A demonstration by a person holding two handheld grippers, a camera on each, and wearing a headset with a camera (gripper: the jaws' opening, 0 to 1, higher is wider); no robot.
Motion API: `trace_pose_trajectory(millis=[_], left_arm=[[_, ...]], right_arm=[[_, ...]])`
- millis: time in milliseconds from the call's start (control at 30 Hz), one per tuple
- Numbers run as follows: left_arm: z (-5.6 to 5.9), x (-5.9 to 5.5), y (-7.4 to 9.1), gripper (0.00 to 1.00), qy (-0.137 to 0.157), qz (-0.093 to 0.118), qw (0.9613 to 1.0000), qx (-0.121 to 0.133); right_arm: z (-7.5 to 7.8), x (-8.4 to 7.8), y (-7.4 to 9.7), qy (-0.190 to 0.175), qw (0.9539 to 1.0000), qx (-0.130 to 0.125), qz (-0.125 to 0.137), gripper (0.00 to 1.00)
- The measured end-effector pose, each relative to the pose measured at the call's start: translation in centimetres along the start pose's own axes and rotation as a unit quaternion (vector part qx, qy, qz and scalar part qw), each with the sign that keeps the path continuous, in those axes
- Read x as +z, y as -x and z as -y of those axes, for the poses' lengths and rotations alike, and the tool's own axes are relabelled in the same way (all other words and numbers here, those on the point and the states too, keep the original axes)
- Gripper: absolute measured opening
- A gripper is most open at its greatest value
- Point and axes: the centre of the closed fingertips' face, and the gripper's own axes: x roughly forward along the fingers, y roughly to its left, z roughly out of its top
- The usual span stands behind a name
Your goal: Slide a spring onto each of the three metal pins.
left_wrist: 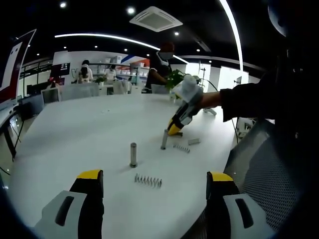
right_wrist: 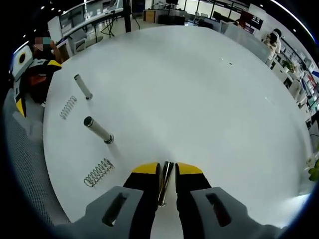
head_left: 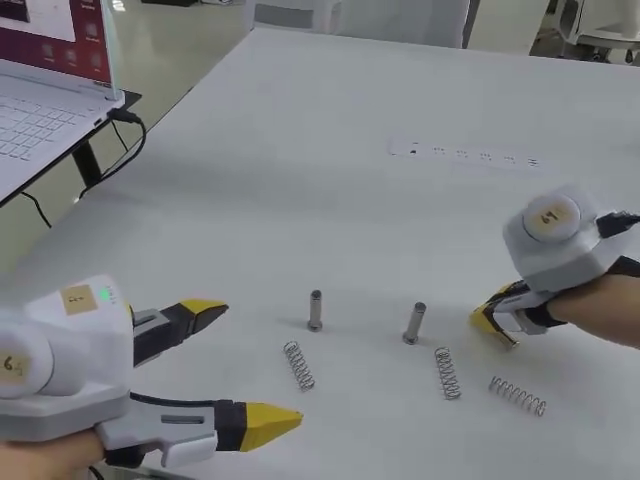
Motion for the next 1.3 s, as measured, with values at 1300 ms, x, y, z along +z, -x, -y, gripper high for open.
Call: trace_pose_trajectory(millis=[1300], left_arm=[[0.4, 0.2, -0.1, 0.81, -0.009, 0.0, 0.9999, -0.011]], right_arm=[[0.3, -0.2, 3.6, -0.046, 0.9984, -0.019, 0.027, 0.06]])
